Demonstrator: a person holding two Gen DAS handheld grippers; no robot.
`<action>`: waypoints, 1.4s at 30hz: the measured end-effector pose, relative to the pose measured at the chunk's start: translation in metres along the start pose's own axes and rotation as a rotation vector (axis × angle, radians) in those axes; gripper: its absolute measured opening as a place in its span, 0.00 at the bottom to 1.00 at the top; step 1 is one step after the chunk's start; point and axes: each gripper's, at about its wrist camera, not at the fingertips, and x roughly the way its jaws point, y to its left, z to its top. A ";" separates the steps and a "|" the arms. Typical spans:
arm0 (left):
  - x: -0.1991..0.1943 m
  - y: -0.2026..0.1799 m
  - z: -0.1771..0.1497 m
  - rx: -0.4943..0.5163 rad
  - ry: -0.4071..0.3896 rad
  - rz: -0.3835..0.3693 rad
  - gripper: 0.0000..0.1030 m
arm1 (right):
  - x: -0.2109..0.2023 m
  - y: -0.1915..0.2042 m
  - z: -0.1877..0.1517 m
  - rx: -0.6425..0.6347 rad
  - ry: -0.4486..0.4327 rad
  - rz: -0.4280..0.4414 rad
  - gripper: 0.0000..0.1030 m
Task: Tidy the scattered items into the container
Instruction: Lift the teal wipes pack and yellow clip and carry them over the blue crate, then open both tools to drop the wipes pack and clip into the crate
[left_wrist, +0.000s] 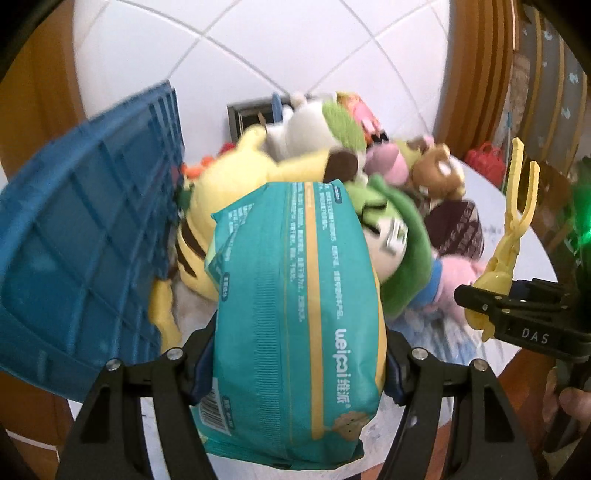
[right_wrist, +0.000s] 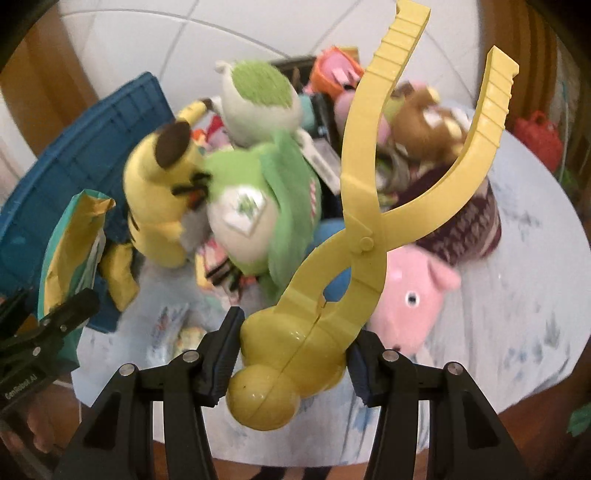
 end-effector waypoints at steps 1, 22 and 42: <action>-0.006 0.001 0.004 0.001 -0.016 0.009 0.68 | -0.003 0.002 0.005 -0.011 -0.010 0.005 0.50; -0.159 0.137 0.069 -0.205 -0.306 0.344 0.68 | -0.084 0.166 0.122 -0.356 -0.215 0.307 0.50; -0.123 0.358 0.036 -0.387 -0.147 0.417 0.68 | -0.012 0.414 0.132 -0.602 -0.096 0.417 0.50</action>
